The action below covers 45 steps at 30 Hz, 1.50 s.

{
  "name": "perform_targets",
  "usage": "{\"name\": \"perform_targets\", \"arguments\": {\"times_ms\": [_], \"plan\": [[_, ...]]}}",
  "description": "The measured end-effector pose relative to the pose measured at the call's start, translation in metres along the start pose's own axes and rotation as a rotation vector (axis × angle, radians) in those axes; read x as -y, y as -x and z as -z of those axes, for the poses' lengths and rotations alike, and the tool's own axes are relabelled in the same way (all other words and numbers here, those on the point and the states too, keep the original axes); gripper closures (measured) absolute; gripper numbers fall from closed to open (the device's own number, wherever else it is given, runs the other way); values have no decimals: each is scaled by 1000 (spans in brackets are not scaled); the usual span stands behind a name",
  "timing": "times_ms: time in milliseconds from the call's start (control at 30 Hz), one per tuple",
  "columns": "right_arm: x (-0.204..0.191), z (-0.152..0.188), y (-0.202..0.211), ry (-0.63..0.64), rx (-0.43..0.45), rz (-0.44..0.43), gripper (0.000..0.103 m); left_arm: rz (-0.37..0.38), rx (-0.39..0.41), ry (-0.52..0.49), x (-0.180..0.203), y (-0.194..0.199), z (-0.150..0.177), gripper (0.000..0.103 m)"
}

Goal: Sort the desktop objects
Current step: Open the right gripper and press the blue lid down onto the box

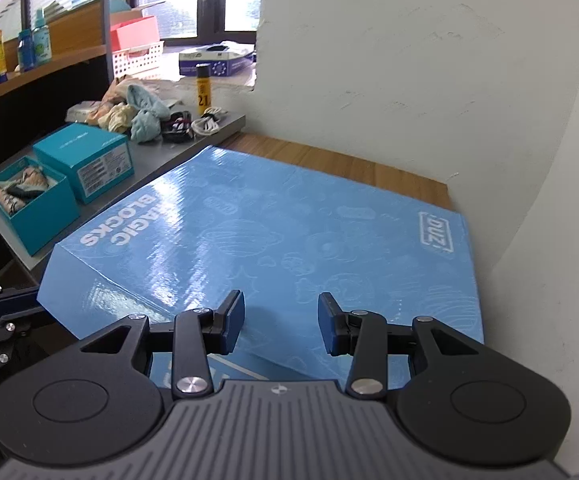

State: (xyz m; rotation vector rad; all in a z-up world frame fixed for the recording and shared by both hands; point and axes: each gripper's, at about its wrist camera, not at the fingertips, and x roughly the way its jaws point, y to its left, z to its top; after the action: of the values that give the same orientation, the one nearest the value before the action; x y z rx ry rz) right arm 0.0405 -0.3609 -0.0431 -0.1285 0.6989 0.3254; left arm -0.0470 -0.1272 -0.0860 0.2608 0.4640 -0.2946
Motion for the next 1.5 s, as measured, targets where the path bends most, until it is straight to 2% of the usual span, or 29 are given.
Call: {"name": "perform_targets", "arguments": {"times_ms": [133,433,567,833,1233,1500], "plan": [[-1,5,-6,-4,-10,-2,56,22,-11,19,-4,-6,8,86],[8,15,-15,-58,-3,-16,48,41,4,-30,-5,-19,26,83],[5,17,-15,-56,6,-13,44,35,21,-68,-3,-23,29,81],[7,17,-16,-57,5,-15,44,-37,93,-224,15,-24,41,81],[3,16,-15,-61,-2,-9,43,4,121,-188,10,-9,36,81],[3,16,-15,-63,-5,-9,42,58,145,-81,-1,6,22,81]]}}
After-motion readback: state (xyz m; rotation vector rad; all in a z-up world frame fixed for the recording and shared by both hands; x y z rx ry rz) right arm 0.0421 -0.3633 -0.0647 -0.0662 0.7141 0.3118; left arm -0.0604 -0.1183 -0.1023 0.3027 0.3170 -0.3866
